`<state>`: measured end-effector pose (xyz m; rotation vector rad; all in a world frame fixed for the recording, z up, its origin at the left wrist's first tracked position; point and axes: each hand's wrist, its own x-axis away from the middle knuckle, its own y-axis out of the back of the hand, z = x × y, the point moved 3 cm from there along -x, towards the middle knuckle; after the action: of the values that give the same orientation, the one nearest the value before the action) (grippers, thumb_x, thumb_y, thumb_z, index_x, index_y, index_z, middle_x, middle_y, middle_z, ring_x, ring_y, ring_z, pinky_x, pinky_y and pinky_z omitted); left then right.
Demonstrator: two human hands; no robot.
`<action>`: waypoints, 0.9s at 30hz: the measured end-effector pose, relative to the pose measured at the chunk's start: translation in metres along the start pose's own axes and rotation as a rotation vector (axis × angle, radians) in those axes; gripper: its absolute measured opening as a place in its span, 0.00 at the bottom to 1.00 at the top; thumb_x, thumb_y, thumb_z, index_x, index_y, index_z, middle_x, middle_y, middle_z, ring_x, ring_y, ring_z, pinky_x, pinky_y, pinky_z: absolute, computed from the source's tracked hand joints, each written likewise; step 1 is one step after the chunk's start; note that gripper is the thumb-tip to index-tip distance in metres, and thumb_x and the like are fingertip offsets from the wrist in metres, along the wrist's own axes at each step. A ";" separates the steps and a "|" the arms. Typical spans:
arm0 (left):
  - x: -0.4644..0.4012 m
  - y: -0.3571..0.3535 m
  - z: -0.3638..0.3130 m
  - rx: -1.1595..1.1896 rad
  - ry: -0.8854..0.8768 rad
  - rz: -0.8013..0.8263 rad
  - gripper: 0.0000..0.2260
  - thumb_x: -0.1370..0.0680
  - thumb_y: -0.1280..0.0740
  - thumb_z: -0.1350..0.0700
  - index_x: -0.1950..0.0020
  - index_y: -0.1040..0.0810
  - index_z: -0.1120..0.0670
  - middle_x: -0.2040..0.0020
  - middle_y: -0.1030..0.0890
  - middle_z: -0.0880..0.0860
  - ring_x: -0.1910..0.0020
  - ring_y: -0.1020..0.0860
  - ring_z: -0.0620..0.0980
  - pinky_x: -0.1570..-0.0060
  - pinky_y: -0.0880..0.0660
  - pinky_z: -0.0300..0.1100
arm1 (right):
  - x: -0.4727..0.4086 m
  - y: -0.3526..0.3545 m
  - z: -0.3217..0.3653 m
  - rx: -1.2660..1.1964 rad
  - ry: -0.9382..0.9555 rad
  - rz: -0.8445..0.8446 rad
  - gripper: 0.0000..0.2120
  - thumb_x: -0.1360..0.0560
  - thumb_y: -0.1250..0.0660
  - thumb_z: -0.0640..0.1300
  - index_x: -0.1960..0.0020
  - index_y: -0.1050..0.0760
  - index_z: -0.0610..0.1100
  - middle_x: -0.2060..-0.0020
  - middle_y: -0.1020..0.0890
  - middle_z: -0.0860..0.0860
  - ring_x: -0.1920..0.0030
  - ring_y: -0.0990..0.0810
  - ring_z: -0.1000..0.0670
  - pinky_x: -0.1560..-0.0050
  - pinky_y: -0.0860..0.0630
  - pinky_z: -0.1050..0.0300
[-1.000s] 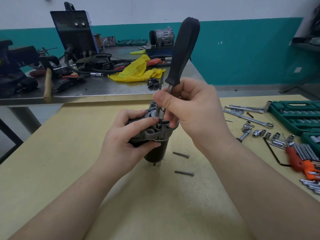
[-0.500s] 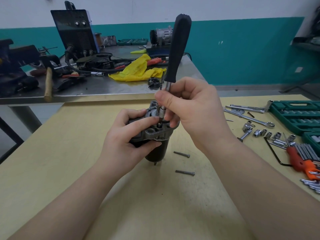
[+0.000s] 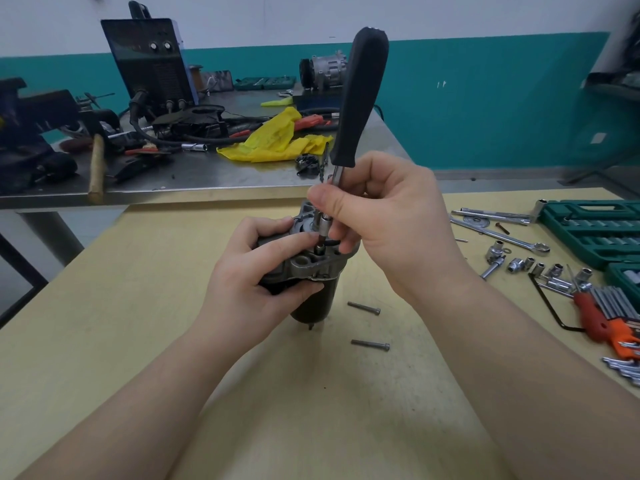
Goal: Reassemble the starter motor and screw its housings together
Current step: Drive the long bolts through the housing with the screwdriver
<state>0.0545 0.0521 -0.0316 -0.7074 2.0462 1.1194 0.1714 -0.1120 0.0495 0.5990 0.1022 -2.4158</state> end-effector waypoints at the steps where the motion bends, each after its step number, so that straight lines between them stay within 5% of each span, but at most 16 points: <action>1: 0.000 0.000 0.000 -0.001 0.004 0.000 0.28 0.29 0.19 0.50 0.30 0.20 0.42 0.34 0.27 0.42 0.29 0.25 0.45 0.30 0.28 0.36 | 0.000 -0.001 0.000 0.002 0.002 0.007 0.09 0.25 0.21 0.48 0.52 0.16 0.44 0.63 0.14 0.48 0.68 0.15 0.49 0.70 0.21 0.58; 10: 0.000 0.001 -0.001 0.013 0.002 -0.004 0.27 0.29 0.19 0.49 0.31 0.20 0.41 0.34 0.26 0.46 0.29 0.25 0.46 0.31 0.27 0.36 | 0.003 0.001 0.010 0.028 -0.014 0.056 0.08 0.15 0.32 0.41 0.45 0.16 0.52 0.58 0.12 0.52 0.65 0.16 0.53 0.67 0.20 0.61; 14: 0.000 0.000 0.001 0.018 -0.019 0.004 0.29 0.29 0.19 0.50 0.29 0.21 0.37 0.32 0.28 0.41 0.29 0.25 0.46 0.31 0.28 0.36 | 0.001 -0.002 0.019 0.161 -0.006 0.088 0.09 0.16 0.33 0.54 0.36 0.21 0.58 0.58 0.11 0.58 0.57 0.13 0.59 0.66 0.23 0.68; 18: -0.001 0.000 0.001 0.045 -0.031 -0.006 0.30 0.28 0.20 0.47 0.28 0.24 0.32 0.31 0.27 0.40 0.28 0.24 0.47 0.30 0.28 0.37 | -0.012 -0.002 0.038 0.093 -0.017 0.014 0.11 0.14 0.38 0.60 0.46 0.22 0.55 0.59 0.11 0.50 0.57 0.12 0.52 0.65 0.24 0.62; 24: 0.001 -0.002 0.004 0.028 -0.014 -0.001 0.30 0.28 0.21 0.46 0.28 0.24 0.30 0.31 0.28 0.39 0.27 0.24 0.49 0.30 0.27 0.36 | -0.023 -0.002 0.056 0.015 0.126 -0.044 0.07 0.17 0.34 0.49 0.41 0.22 0.49 0.49 0.14 0.47 0.51 0.14 0.47 0.51 0.16 0.54; 27: 0.001 -0.003 0.003 0.048 -0.017 -0.015 0.29 0.28 0.21 0.46 0.29 0.23 0.30 0.31 0.27 0.40 0.27 0.24 0.47 0.30 0.26 0.37 | -0.017 -0.004 0.057 -0.067 0.274 -0.122 0.25 0.19 0.30 0.38 0.28 0.31 0.58 0.46 0.15 0.48 0.46 0.14 0.45 0.41 0.15 0.45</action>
<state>0.0565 0.0528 -0.0350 -0.6859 2.0440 1.0607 0.1586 -0.1117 0.1074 0.9129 0.3420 -2.4217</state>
